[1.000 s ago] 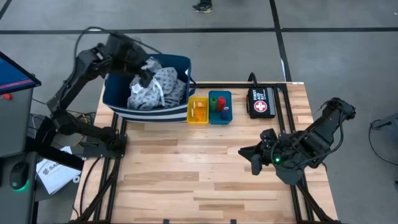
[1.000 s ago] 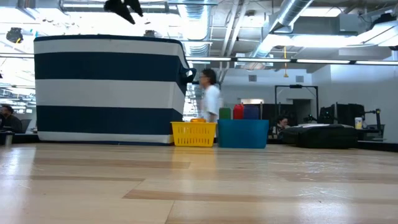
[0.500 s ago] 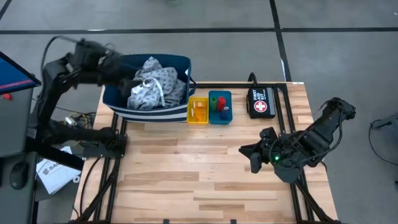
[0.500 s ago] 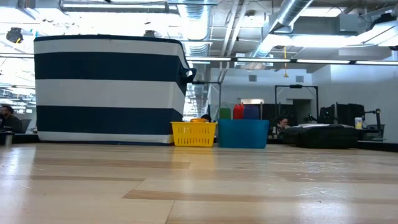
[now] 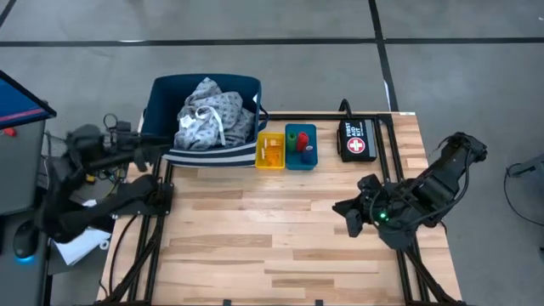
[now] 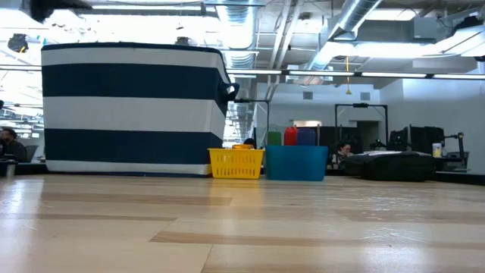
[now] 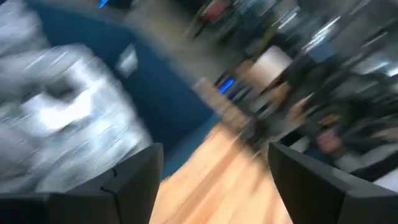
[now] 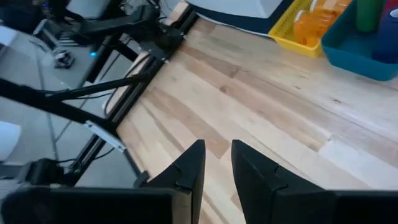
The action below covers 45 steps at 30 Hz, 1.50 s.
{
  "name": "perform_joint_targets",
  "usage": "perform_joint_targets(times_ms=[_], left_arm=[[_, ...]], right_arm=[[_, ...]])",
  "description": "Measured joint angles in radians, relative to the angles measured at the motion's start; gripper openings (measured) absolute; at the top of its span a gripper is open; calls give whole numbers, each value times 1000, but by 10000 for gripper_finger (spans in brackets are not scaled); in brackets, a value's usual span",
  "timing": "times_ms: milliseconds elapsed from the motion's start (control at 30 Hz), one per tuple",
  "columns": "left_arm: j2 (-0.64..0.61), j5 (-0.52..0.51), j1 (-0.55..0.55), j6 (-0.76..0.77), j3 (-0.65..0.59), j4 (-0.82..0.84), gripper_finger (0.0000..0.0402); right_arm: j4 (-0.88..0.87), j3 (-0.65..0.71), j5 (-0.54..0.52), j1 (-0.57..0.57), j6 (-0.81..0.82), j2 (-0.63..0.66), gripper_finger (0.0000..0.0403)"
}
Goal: Pick & place medical supplies in basket/bin
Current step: Return to Home Position
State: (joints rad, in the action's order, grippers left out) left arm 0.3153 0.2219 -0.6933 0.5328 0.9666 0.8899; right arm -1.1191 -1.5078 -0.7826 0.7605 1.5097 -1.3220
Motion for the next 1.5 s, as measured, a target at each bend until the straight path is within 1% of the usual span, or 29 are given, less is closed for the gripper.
perform_joint_targets(times_ms=[67,133,200,300,433,567,667,800,900,1000,1100,1267,1367,1500], left_arm=[[-85,49,0,49,-110,-197,282],[-137,101,0,87,-207,-376,282],[-150,147,0,107,-280,-530,282],[-129,161,0,98,-346,-696,282],[-38,159,4,20,-376,-851,282],[100,118,49,-77,-379,-980,282],[220,68,116,-150,-379,-1075,282],[389,36,237,-203,-379,-1243,282],[450,18,308,-229,-379,-1257,282],[447,-7,341,-254,-379,-1182,282],[396,-13,343,-260,-380,-1132,282],[276,-13,343,-243,-381,-1060,282],[219,-16,343,-233,-417,-1048,282],[186,-84,348,-214,-491,-1072,282]], right_arm=[[1,0,0,12,-2,13,77],[1,0,-1,26,-2,27,77],[-1,0,-4,36,-1,41,77],[0,0,-22,46,-9,59,77],[0,-1,-31,49,-36,73,77],[-4,-1,-30,30,-55,76,77],[-4,-1,-30,14,-69,76,77],[-3,-1,-29,-6,-72,76,77],[1,-1,-29,-11,-70,76,77],[10,-2,-30,-11,-64,76,77],[12,-2,-29,-11,-46,74,77],[14,-2,-28,-10,-43,73,77],[13,-2,-45,-15,-43,73,77],[14,-2,-61,-31,-66,73,77]])
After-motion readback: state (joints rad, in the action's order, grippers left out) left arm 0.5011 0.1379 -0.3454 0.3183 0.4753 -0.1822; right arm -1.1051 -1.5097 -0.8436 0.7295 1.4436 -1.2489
